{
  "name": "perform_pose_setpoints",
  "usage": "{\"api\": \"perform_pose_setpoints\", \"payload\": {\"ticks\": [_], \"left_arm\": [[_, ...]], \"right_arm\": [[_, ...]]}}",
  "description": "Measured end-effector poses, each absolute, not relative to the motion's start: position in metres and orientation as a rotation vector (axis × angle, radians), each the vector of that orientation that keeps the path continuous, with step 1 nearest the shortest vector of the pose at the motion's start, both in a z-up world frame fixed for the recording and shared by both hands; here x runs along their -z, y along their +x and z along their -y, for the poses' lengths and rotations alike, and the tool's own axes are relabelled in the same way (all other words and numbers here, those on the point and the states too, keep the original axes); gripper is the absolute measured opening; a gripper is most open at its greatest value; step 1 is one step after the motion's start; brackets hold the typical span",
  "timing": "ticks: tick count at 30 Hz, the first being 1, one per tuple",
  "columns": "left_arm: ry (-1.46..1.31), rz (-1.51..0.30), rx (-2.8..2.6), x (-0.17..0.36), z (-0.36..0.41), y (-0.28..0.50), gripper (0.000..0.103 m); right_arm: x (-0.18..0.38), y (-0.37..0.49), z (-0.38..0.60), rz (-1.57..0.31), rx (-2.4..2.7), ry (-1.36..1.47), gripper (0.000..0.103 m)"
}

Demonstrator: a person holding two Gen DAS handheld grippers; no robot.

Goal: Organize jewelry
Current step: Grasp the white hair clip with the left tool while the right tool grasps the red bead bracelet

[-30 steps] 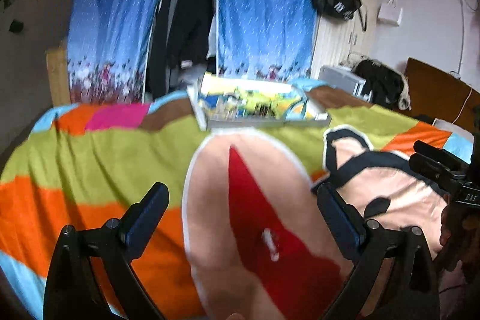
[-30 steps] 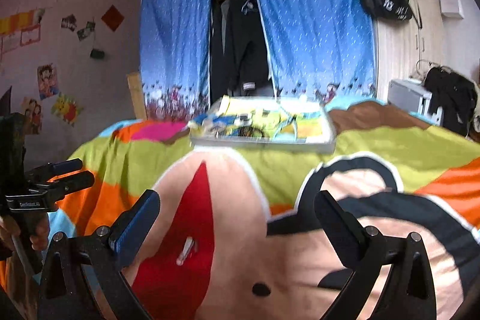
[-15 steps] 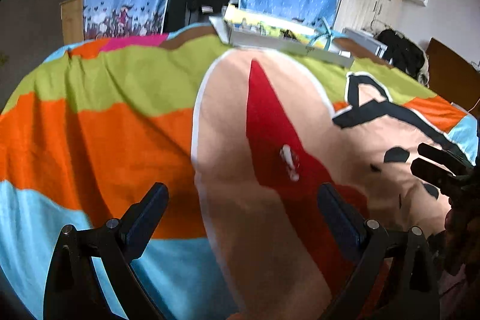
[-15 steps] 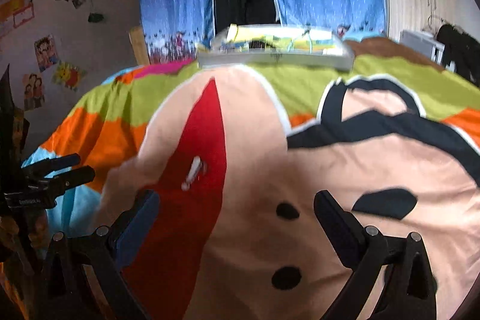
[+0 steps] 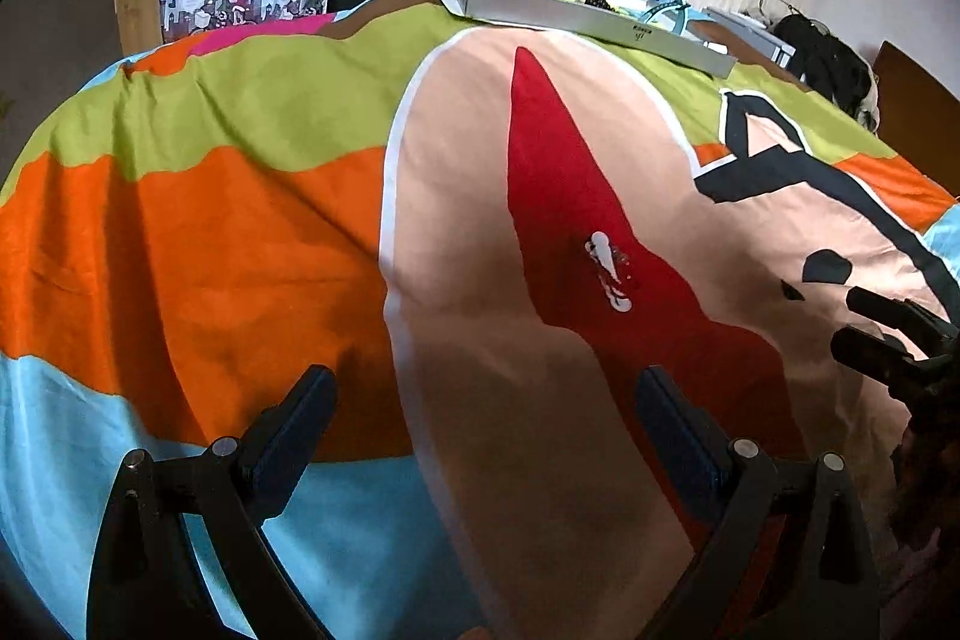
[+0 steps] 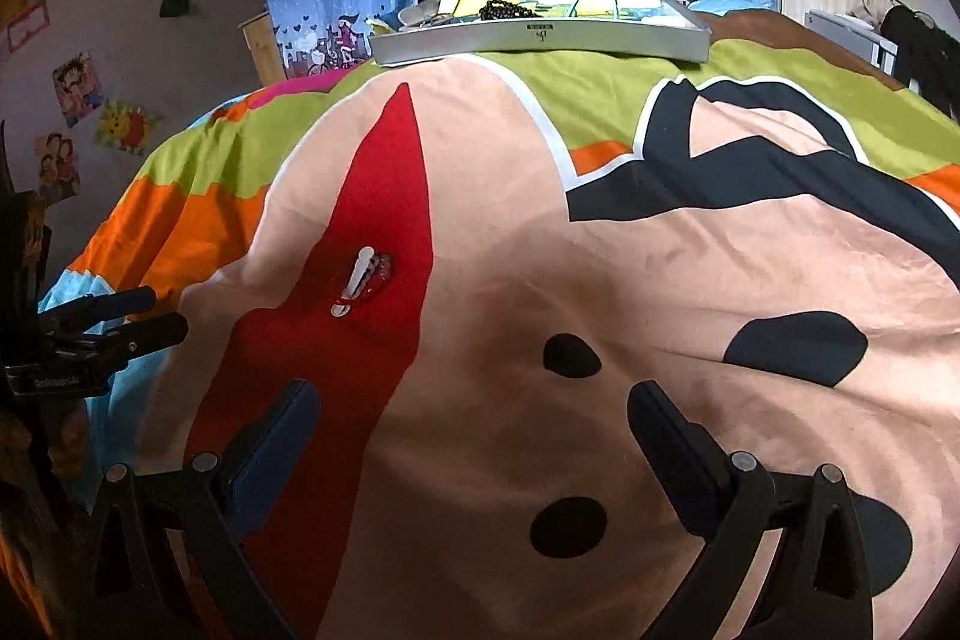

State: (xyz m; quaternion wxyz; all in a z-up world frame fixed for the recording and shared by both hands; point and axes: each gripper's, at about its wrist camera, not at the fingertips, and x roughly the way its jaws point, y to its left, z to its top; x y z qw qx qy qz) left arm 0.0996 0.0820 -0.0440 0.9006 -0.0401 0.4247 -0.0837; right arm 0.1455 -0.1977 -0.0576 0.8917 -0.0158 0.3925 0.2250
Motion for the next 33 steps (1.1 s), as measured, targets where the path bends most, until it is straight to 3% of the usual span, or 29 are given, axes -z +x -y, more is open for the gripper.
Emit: {"api": "perform_pose_setpoints", "payload": {"ticks": [33], "left_arm": [[-0.091,-0.896,0.221,0.063,-0.088,0.158,0.097]], "right_arm": [[0.095,0.247,0.123,-0.908,-0.563,-0.239,0.103]]}}
